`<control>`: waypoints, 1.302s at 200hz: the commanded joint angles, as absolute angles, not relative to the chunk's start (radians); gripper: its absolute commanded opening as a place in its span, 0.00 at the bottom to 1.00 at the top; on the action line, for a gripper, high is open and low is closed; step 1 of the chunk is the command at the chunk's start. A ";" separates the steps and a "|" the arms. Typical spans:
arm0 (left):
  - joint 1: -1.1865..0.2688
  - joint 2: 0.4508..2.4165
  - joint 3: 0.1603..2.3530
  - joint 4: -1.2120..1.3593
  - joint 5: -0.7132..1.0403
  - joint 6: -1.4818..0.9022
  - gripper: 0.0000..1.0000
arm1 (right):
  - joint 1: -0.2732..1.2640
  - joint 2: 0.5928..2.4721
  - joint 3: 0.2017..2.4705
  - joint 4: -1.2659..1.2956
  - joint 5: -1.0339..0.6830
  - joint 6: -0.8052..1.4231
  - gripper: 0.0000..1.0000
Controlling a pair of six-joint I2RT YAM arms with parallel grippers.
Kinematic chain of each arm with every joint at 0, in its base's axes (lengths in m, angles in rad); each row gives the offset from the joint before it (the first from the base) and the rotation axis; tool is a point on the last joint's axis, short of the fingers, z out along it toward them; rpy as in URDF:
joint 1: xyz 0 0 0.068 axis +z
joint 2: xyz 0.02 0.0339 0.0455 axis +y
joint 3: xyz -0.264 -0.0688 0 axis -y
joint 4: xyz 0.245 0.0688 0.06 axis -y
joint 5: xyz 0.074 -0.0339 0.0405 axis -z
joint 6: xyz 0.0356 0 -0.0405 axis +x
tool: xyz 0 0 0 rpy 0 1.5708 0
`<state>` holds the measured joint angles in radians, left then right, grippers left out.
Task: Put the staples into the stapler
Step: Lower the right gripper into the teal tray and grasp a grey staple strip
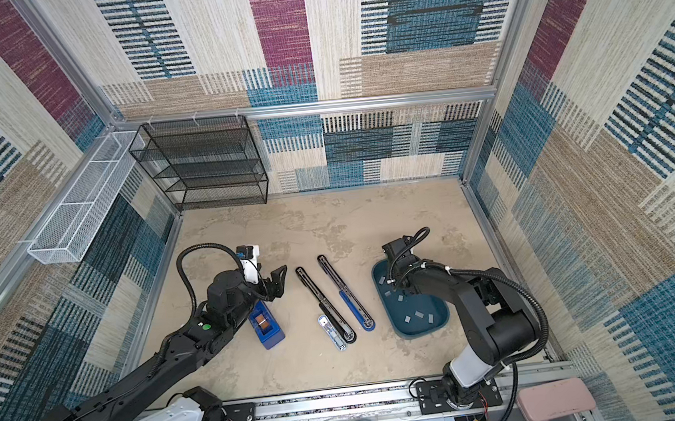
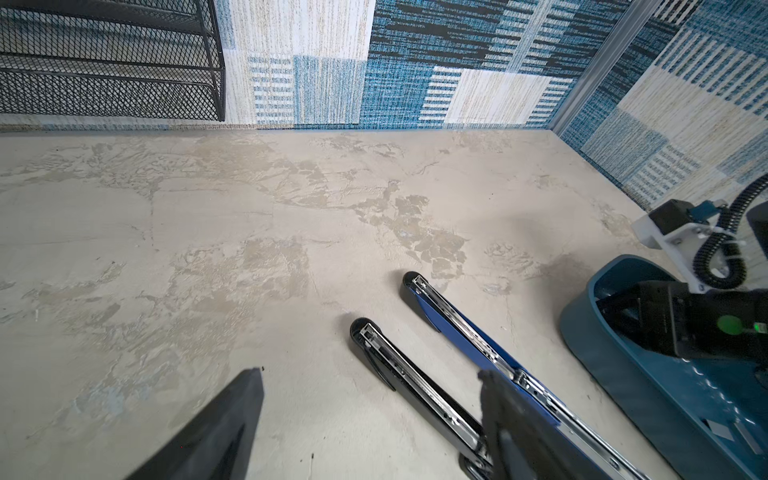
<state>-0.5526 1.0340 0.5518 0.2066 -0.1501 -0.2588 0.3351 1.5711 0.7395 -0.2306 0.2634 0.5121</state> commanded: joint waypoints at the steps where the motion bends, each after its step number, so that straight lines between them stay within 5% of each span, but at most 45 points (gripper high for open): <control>1: -0.552 1.032 0.557 0.239 -0.144 -0.264 0.85 | 0.335 1.568 0.737 -0.235 0.279 0.533 0.30; 151: -0.552 1.032 0.557 0.241 -0.135 -0.271 0.85 | 0.303 1.598 0.747 -0.224 0.283 0.542 0.38; 260: -0.552 1.028 0.558 0.238 -0.137 -0.269 0.85 | 0.303 1.615 0.745 -0.259 0.150 0.525 0.18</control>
<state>-0.5526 1.0298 0.5518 0.2066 -0.1284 -0.2592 0.3016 1.6123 0.7547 -0.1776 0.2646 0.5327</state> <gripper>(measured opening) 0.853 0.187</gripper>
